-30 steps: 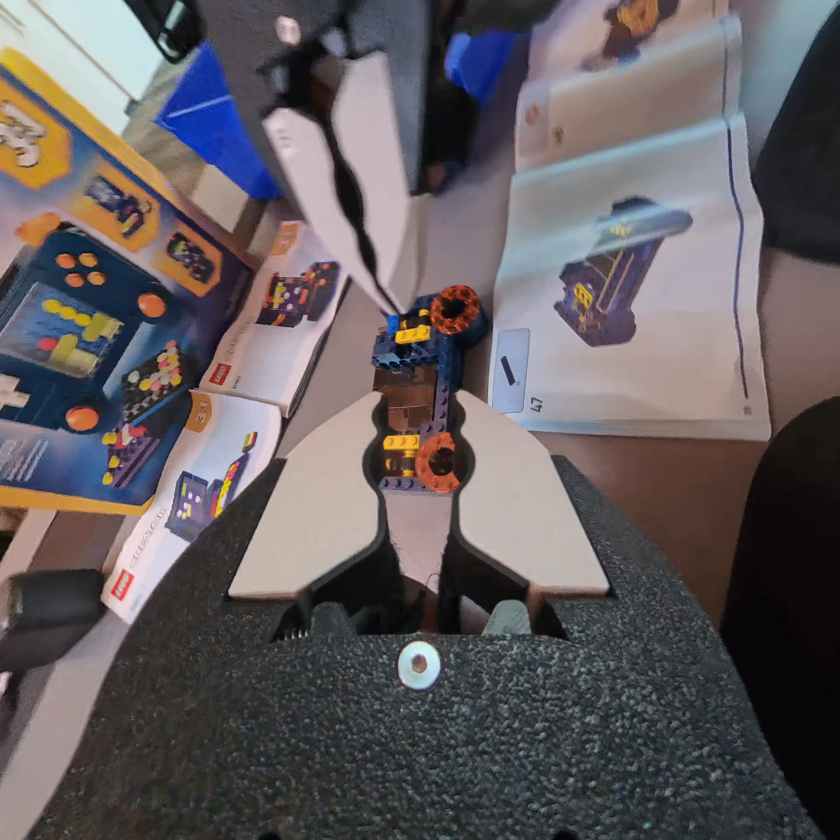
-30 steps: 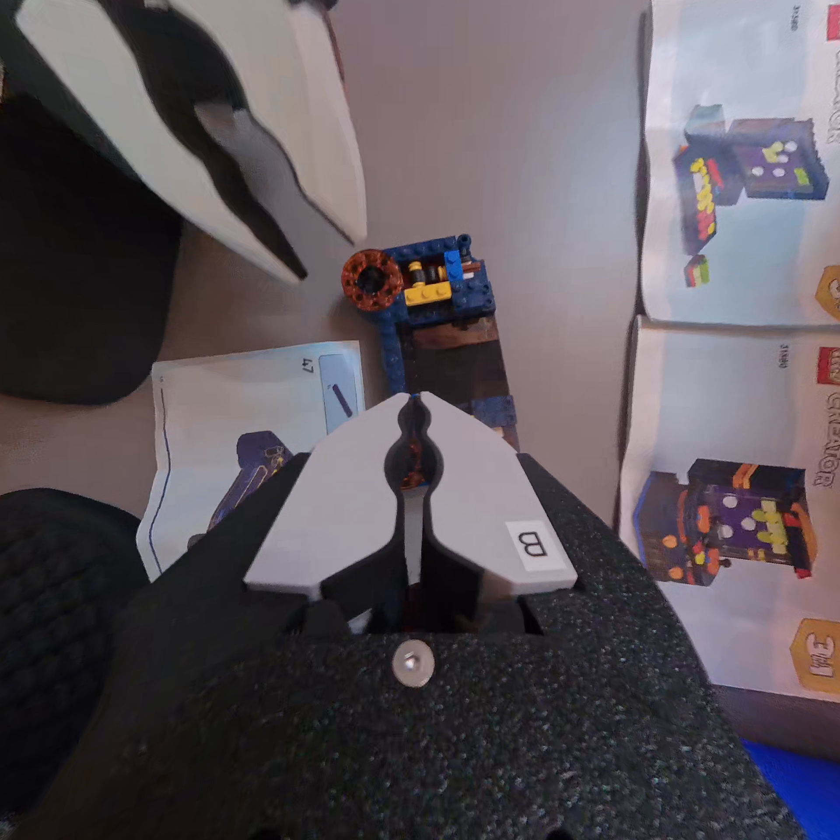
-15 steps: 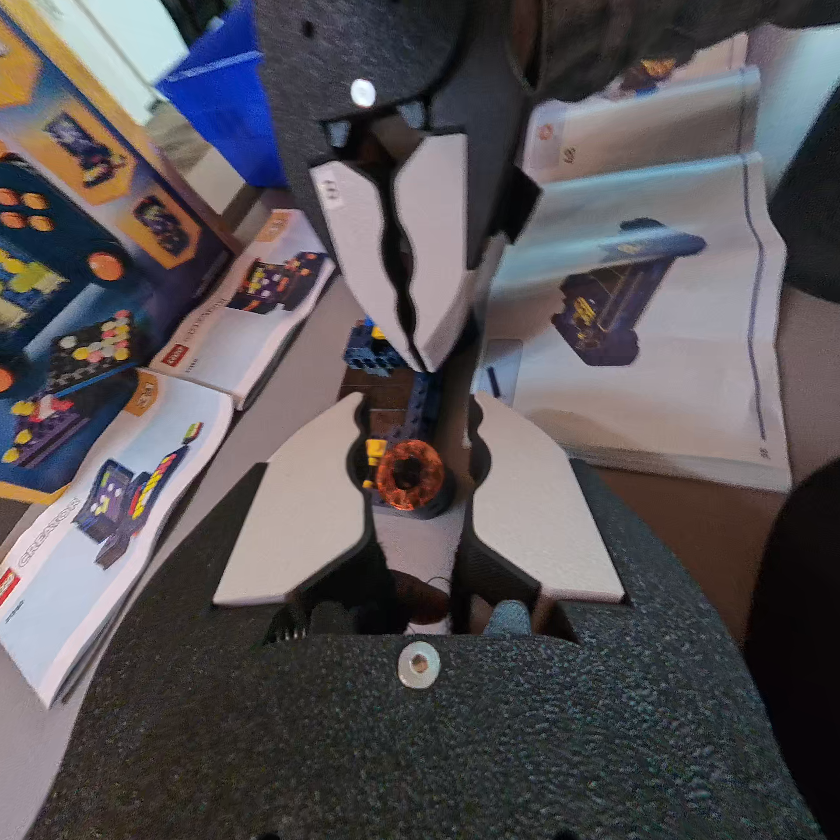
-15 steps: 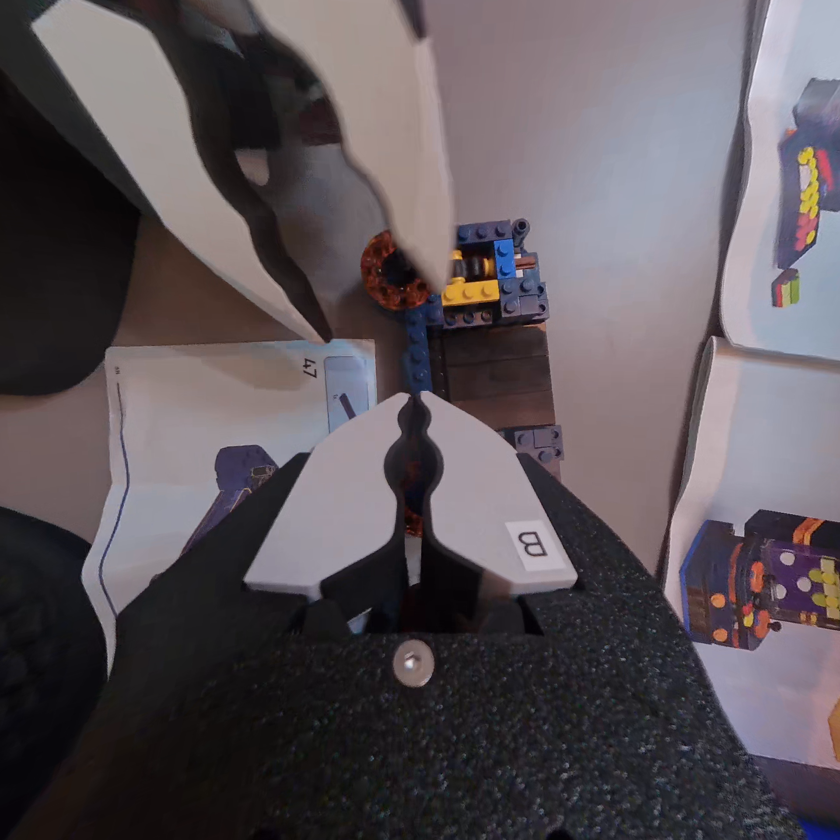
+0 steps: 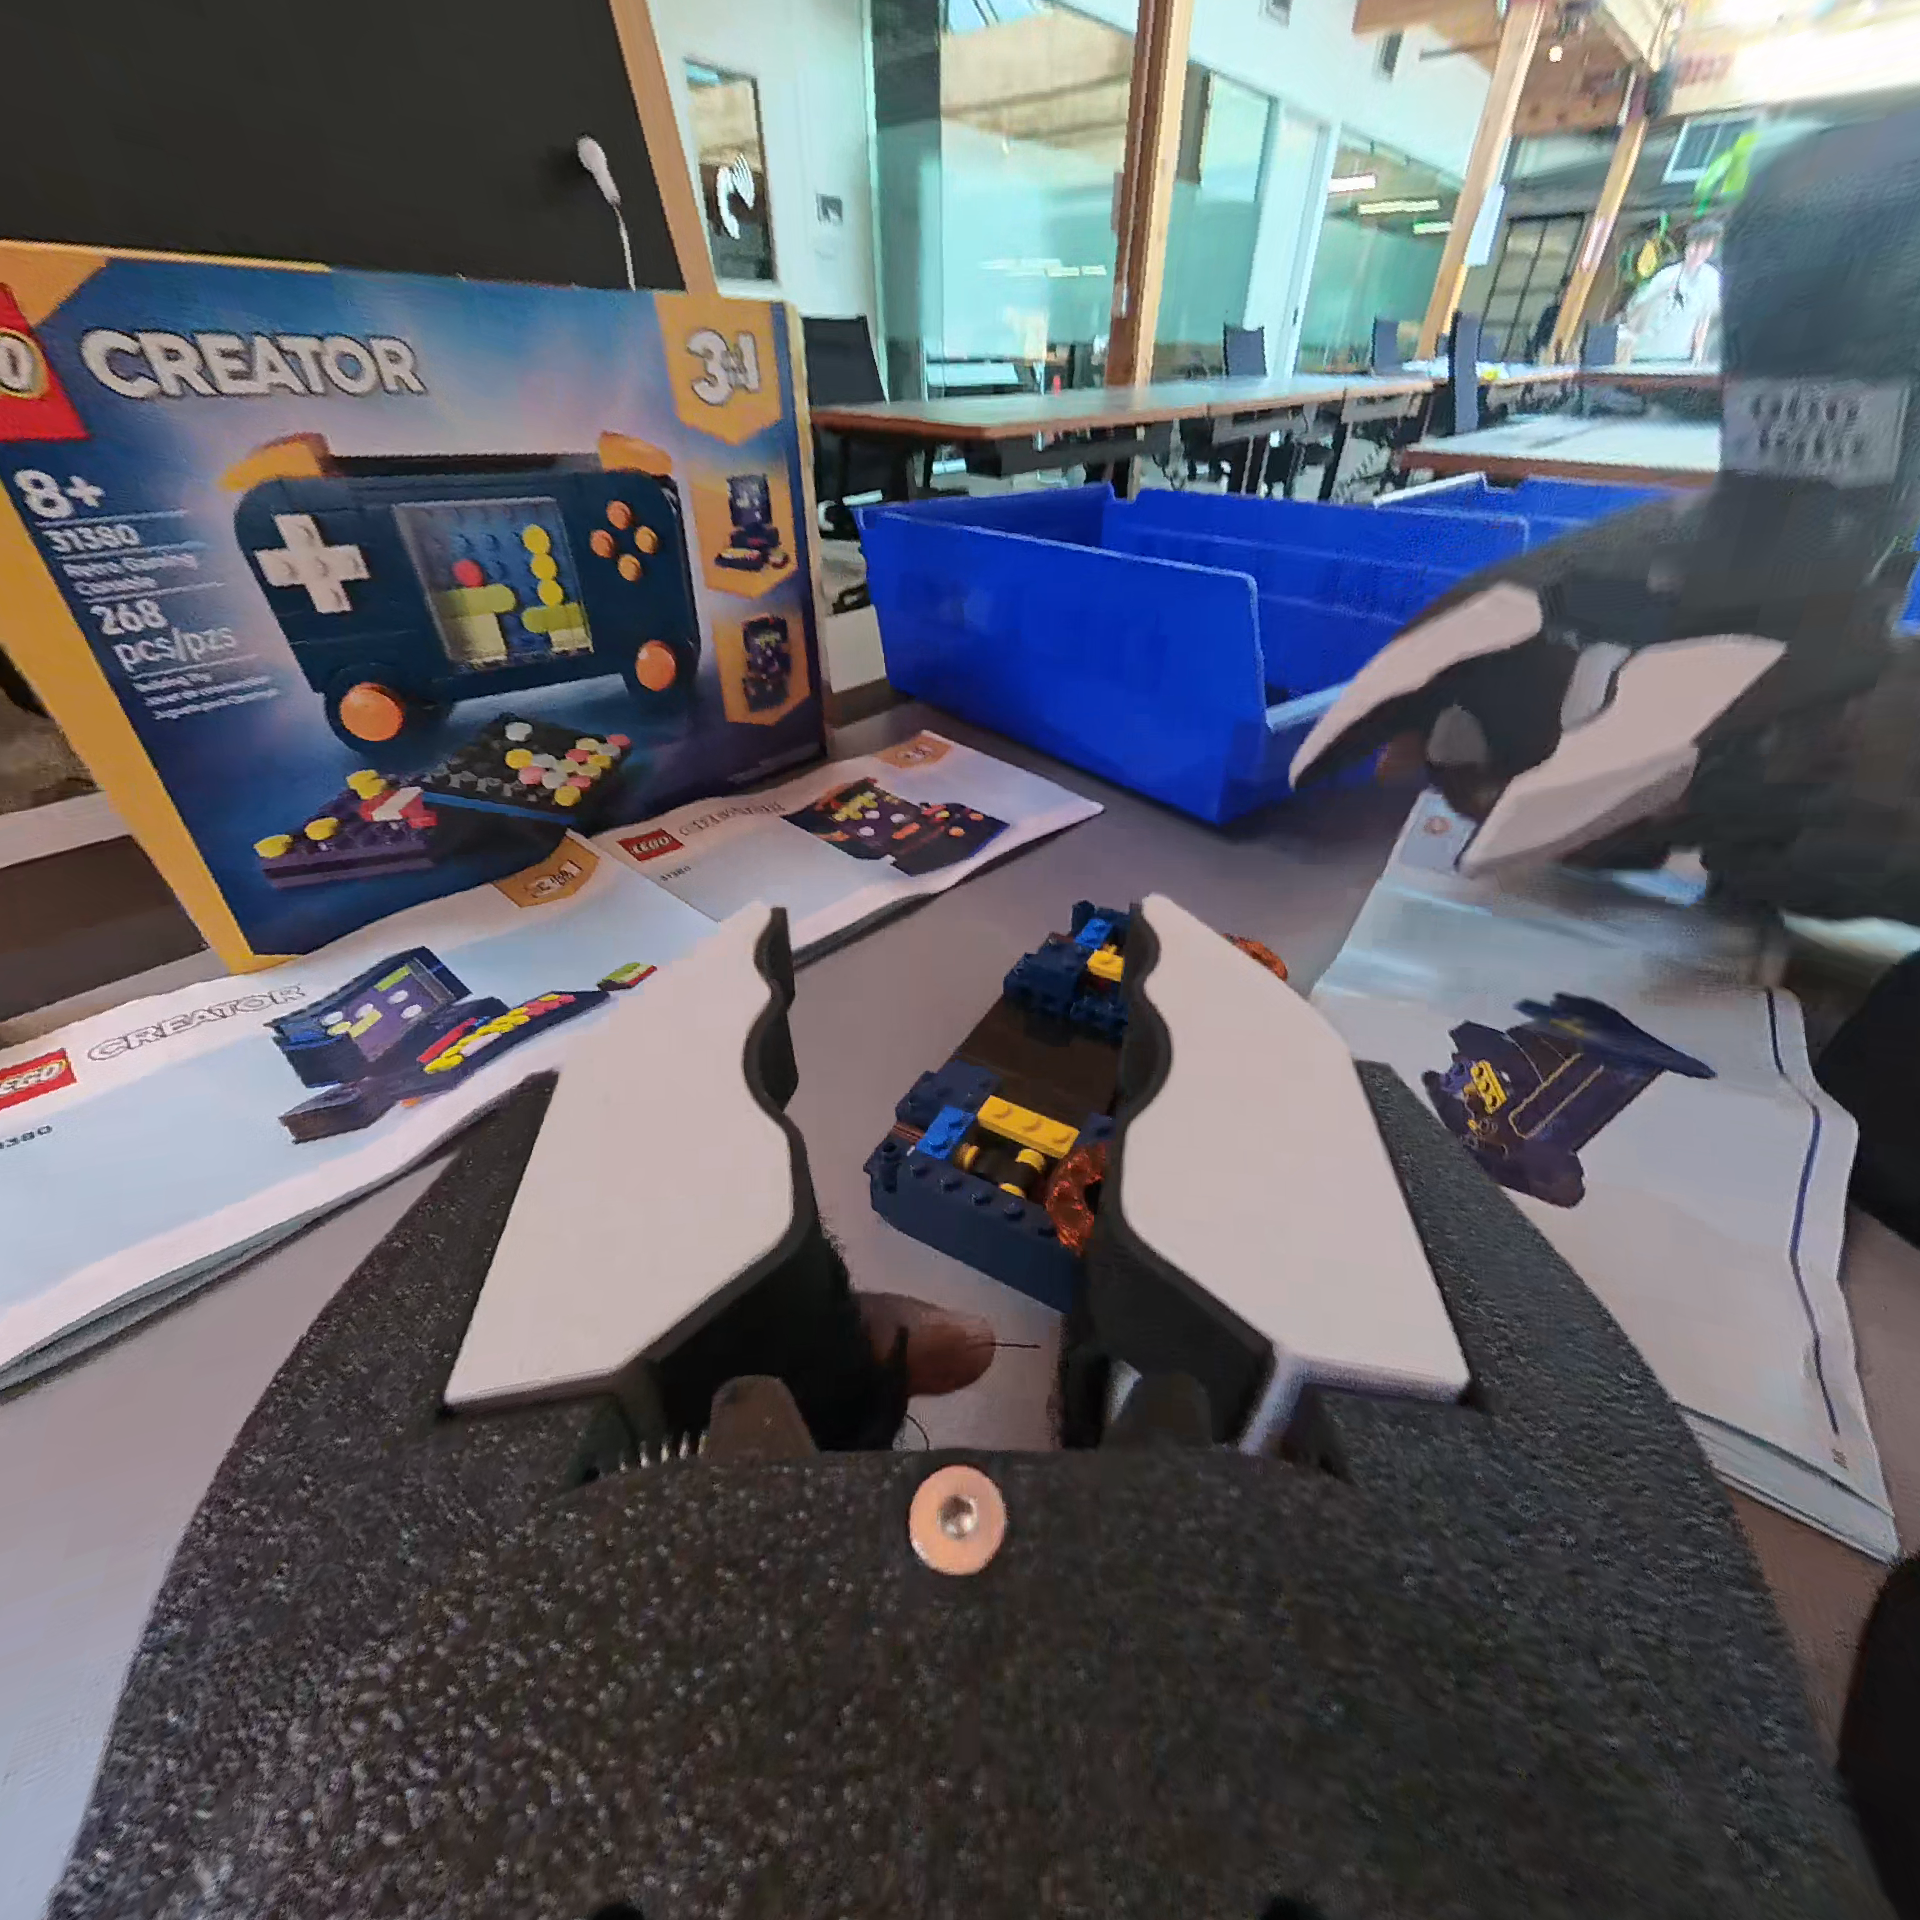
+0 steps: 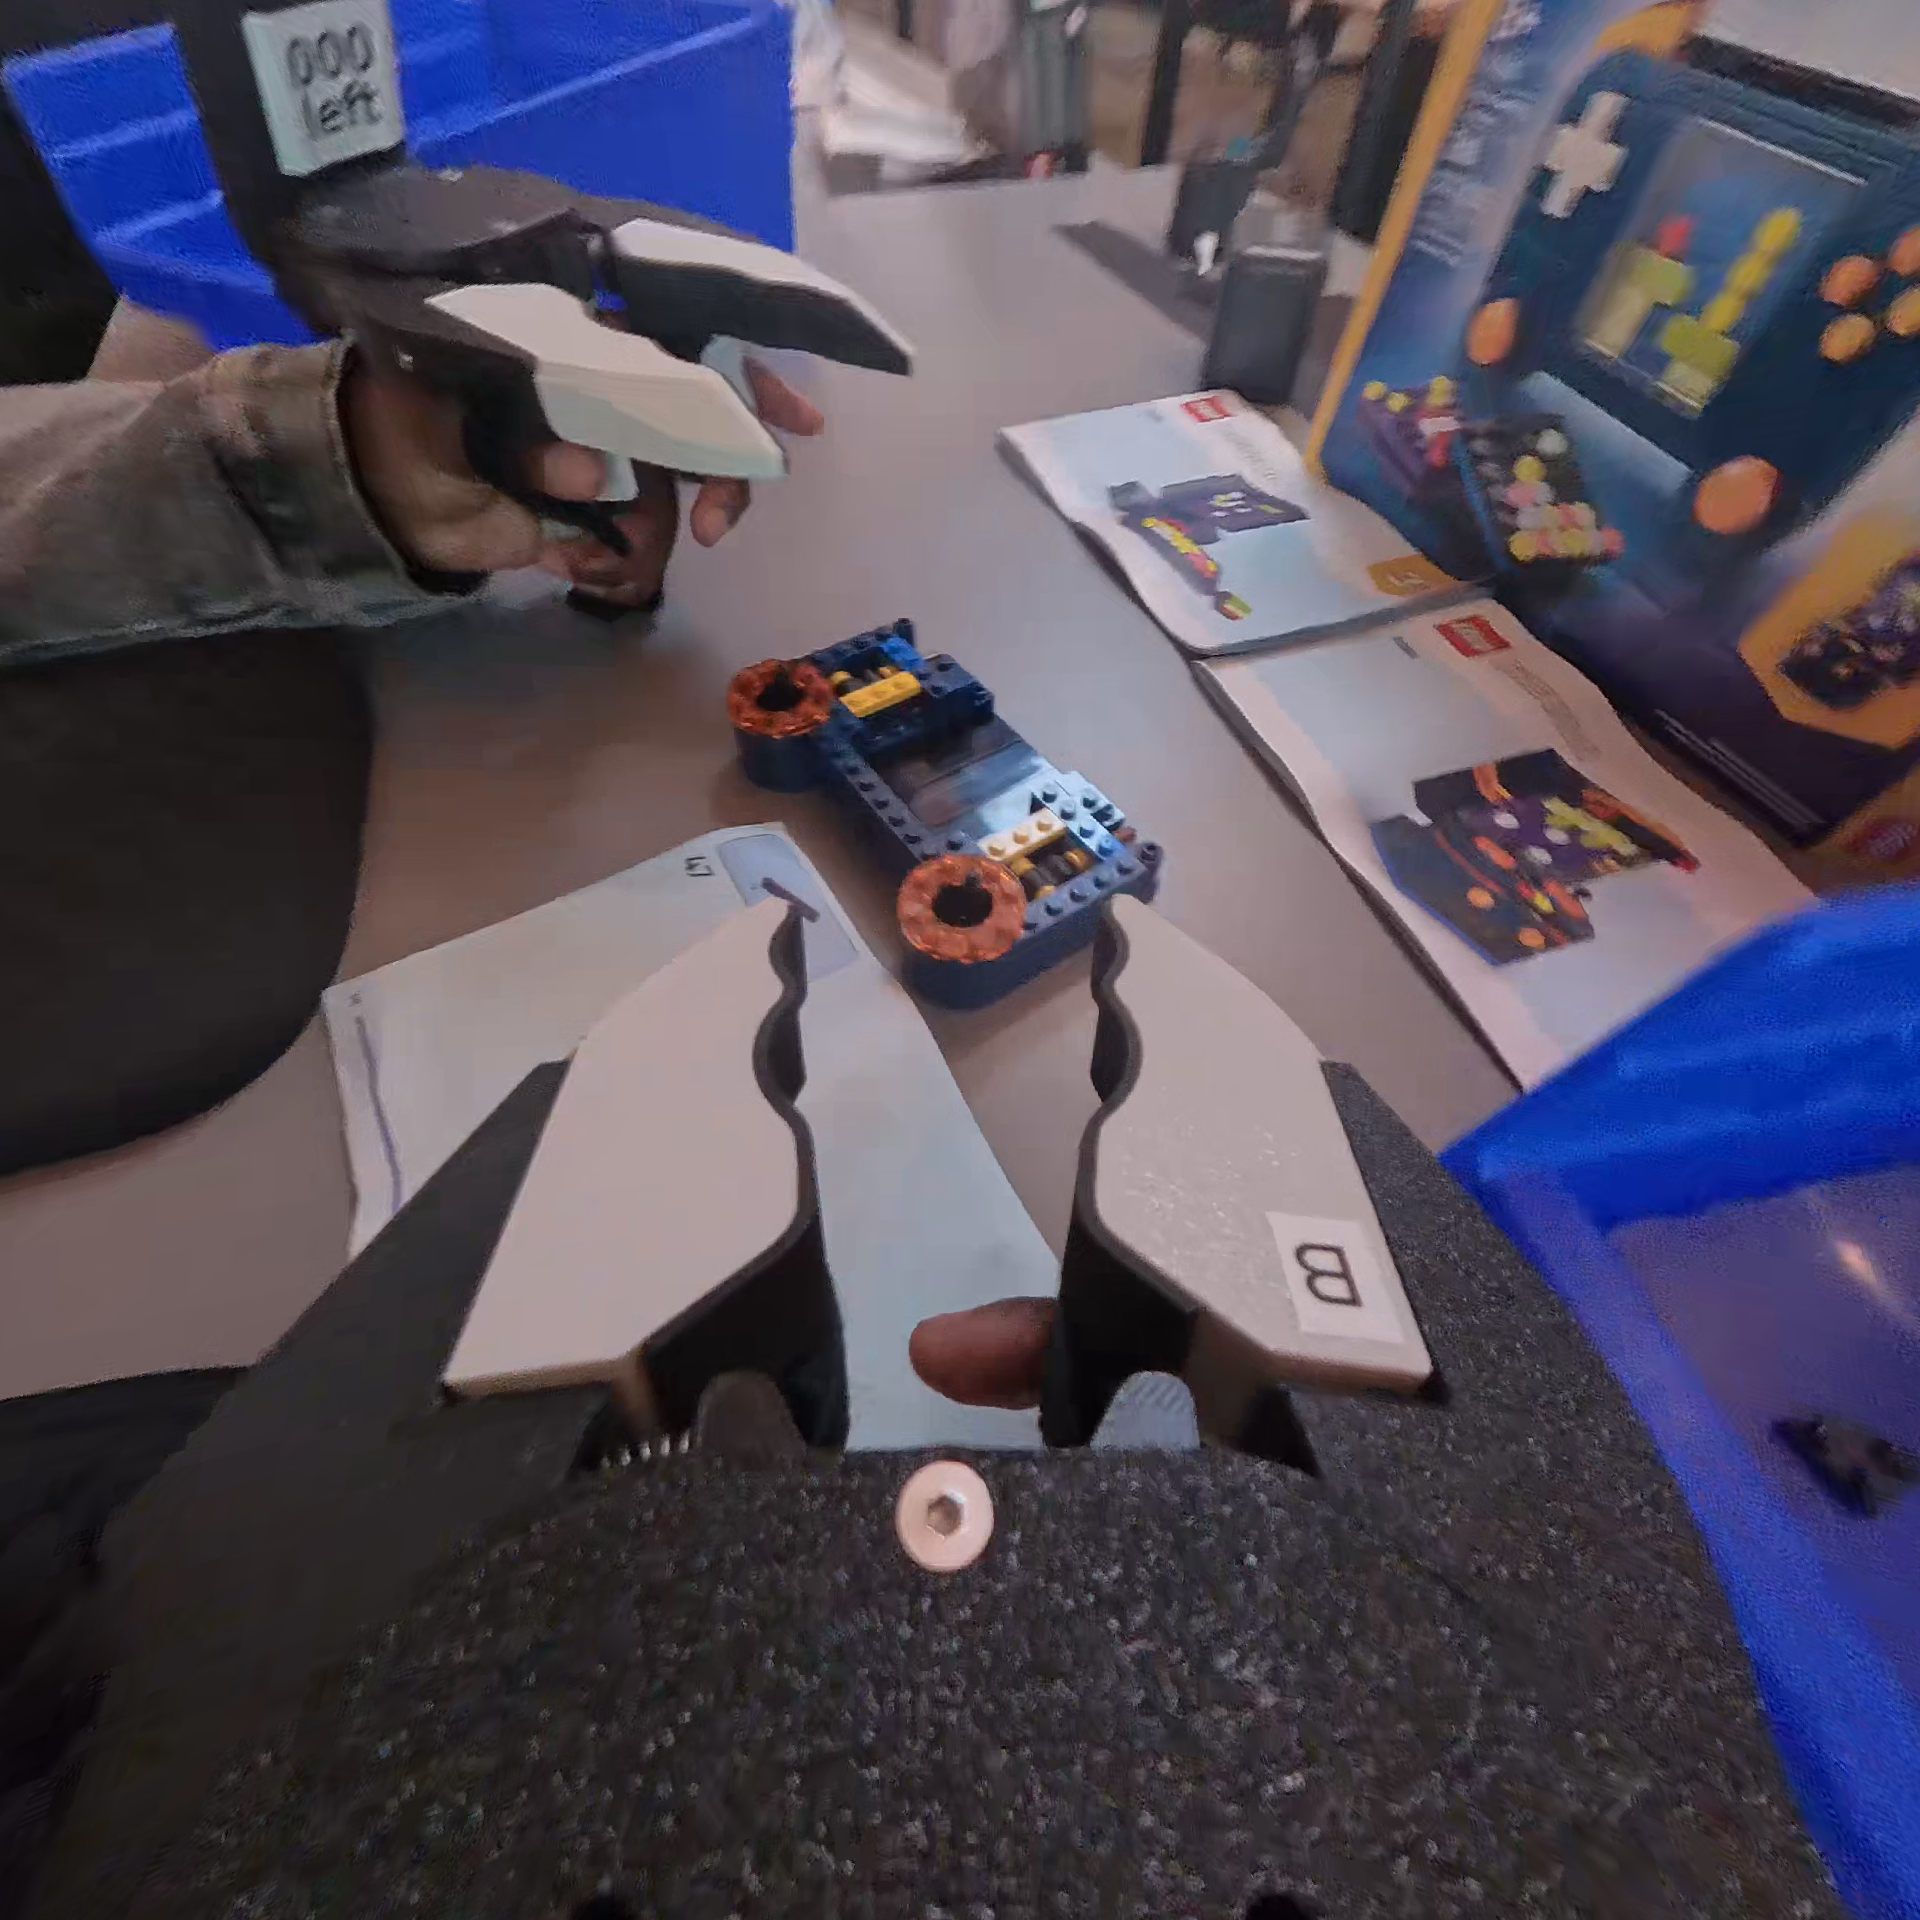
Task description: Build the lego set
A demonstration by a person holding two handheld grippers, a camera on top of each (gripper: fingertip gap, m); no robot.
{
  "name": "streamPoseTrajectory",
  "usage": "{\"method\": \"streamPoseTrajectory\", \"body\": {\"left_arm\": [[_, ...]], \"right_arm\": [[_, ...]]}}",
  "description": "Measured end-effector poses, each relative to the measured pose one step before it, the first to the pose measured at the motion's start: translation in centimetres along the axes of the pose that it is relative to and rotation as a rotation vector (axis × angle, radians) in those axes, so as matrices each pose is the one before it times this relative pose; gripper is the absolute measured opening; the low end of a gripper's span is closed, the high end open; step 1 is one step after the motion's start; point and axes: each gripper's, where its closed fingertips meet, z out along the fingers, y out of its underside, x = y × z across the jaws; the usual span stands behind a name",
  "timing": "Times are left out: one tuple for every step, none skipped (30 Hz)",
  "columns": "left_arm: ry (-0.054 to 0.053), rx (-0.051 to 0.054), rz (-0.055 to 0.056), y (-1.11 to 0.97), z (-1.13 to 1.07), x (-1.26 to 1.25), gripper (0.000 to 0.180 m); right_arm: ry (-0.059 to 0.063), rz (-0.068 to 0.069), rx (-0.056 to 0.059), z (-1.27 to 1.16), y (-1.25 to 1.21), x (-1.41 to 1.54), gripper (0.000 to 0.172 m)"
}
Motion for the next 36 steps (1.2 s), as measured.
{"method": "streamPoseTrajectory", "body": {"left_arm": [[-0.0133, 0.0208, -0.0008, -0.236, -0.117, -0.225, 0.060], [-0.0156, 0.0256, 0.0043, -0.283, -0.140, -0.252, 0.060], [-0.0117, 0.0272, 0.0073, -0.302, -0.142, -0.186, 0.060], [-0.0065, 0.0252, 0.0069, -0.273, -0.098, -0.115, 0.061], [0.0031, 0.0184, 0.0049, -0.177, -0.021, 0.026, 0.062], [0.0086, 0.0075, 0.0023, -0.059, 0.019, 0.102, 0.064], [0.0137, 0.0027, 0.0022, -0.013, 0.044, 0.171, 0.065], [0.0117, 0.0027, 0.0008, -0.003, 0.047, 0.142, 0.066], [0.0010, 0.0079, -0.0025, -0.075, 0.007, -0.012, 0.066], [-0.0063, 0.0134, -0.0043, -0.141, -0.020, -0.126, 0.067], [-0.0150, 0.0165, -0.0067, -0.166, -0.029, -0.253, 0.072], [-0.0142, 0.0182, -0.0038, -0.191, -0.021, -0.253, 0.079], [-0.0012, 0.0147, 0.0031, -0.157, -0.023, -0.054, 0.083], [0.0049, 0.0024, 0.0051, -0.011, 0.014, 0.049, 0.086], [0.0120, -0.0036, 0.0045, 0.046, 0.042, 0.167, 0.088], [0.0160, -0.0049, 0.0080, 0.052, 0.045, 0.254, 0.088], [0.0105, -0.0024, 0.0091, 0.036, 0.041, 0.199, 0.089], [0.0040, 0.0024, 0.0095, -0.008, 0.017, 0.134, 0.089], [0.0081, 0.0030, 0.0103, -0.027, 0.023, 0.181, 0.089], [0.0091, -0.0001, 0.0081, 0.017, 0.017, 0.177, 0.089], [0.0068, -0.0012, 0.0049, 0.014, 0.019, 0.119, 0.088], [0.0005, -0.0018, 0.0017, 0.014, 0.014, 0.037, 0.086], [0.0042, -0.0073, -0.0013, 0.079, -0.004, 0.081, 0.080], [0.0109, -0.0181, -0.0025, 0.185, -0.034, 0.170, 0.072], [0.0156, -0.0333, -0.0078, 0.362, -0.024, 0.236, 0.063], [0.0156, -0.0363, -0.0075, 0.411, 0.052, 0.226, 0.058], [0.0063, -0.0246, -0.0022, 0.285, 0.107, 0.109, 0.058], [0.0031, -0.0164, 0.0017, 0.180, 0.051, 0.081, 0.056], [0.0046, -0.0129, 0.0031, 0.151, 0.024, 0.102, 0.052], [0.0040, -0.0107, 0.0037, 0.122, 0.017, 0.093, 0.049], [0.0012, -0.0127, 0.0035, 0.136, 0.020, 0.046, 0.045], [0.0014, -0.0162, 0.0037, 0.188, 0.044, 0.049, 0.043], [0.0040, -0.0163, 0.0032, 0.188, 0.045, 0.072, 0.040], [0.0041, -0.0155, 0.0033, 0.182, 0.063, 0.089, 0.039], [0.0037, -0.0128, 0.0059, 0.153, 0.057, 0.097, 0.038], [0.0073, -0.0093, 0.0099, 0.101, 0.078, 0.177, 0.039]], "right_arm": [[0.0243, 0.0277, 0.0493, -0.031, 0.504, 0.343, 0.053], [0.0138, 0.0185, 0.0316, -0.171, 0.237, 0.286, 0.054], [0.0020, -0.0004, 0.0120, -0.422, -0.307, 0.219, 0.058], [0.0132, -0.0140, 0.0256, -0.456, -0.445, 0.408, 0.059], [0.0168, -0.0023, 0.0367, -0.393, -0.392, 0.464, 0.054], [-0.0077, 0.0095, 0.0339, -0.285, -0.243, 0.067, 0.052], [-0.0226, 0.0119, 0.0209, -0.170, -0.053, -0.207, 0.051], [-0.0089, 0.0094, 0.0092, -0.079, -0.038, -0.051, 0.050], [0.0049, 0.0080, 0.0065, -0.052, -0.093, 0.138, 0.051], [-0.0021, 0.0111, 0.0010, -0.017, 0.003, 0.089, 0.051], [-0.0090, 0.0123, -0.0004, 0.003, 0.013, 0.007, 0.051], [-0.0080, 0.0118, 0.0009, -0.010, -0.002, 0.016, 0.051], [-0.0010, 0.0103, 0.0015, -0.011, -0.019, 0.087, 0.051], [0.0005, 0.0084, 0.0000, -0.004, 0.009, 0.090, 0.051], [-0.0005, 0.0074, -0.0011, 0.007, 0.020, 0.072, 0.050], [-0.0013, 0.0063, -0.0016, 0.030, 0.014, 0.045, 0.050], [-0.0017, 0.0051, -0.0032, 0.028, 0.045, 0.029, 0.050], [-0.0016, 0.0035, -0.0042, 0.038, 0.058, 0.010, 0.050], [-0.0016, 0.0021, -0.0030, 0.024, 0.036, 0.010, 0.050], [-0.0023, 0.0001, -0.0018, 0.028, 0.028, -0.034, 0.050], [-0.0022, -0.0020, -0.0028, 0.027, 0.033, -0.050, 0.050], [-0.0025, -0.0030, -0.0035, 0.033, 0.051, -0.055, 0.050], [-0.0021, -0.0022, -0.0035, 0.041, 0.038, -0.048, 0.050], [-0.0008, -0.0023, -0.0039, 0.040, 0.053, -0.030, 0.050], [-0.0003, -0.0019, -0.0043, 0.038, 0.057, -0.016, 0.050], [-0.0008, -0.0009, -0.0033, 0.036, 0.043, -0.019, 0.050], [-0.0005, -0.0001, -0.0021, 0.026, 0.030, -0.008, 0.049], [0.0010, 0.0004, -0.0020, 0.027, 0.028, 0.008, 0.049], [0.0013, 0.0016, -0.0020, 0.021, 0.037, 0.034, 0.049], [0.0012, 0.0029, -0.0014, 0.015, 0.019, 0.033, 0.049], [0.0001, 0.0033, -0.0021, 0.002, 0.039, 0.018, 0.049], [-0.0013, 0.0006, -0.0005, 0.009, 0.014, -0.012, 0.049], [0.0007, 0.0001, -0.0002, -0.002, 0.003, 0.008, 0.049], [0.0005, -0.0003, -0.0004, 0.008, 0.014, -0.001, 0.049], [-0.0004, -0.0012, -0.0006, 0.004, 0.009, -0.018, 0.049], [0.0002, -0.0013, -0.0013, 0.020, 0.025, -0.019, 0.049]]}}
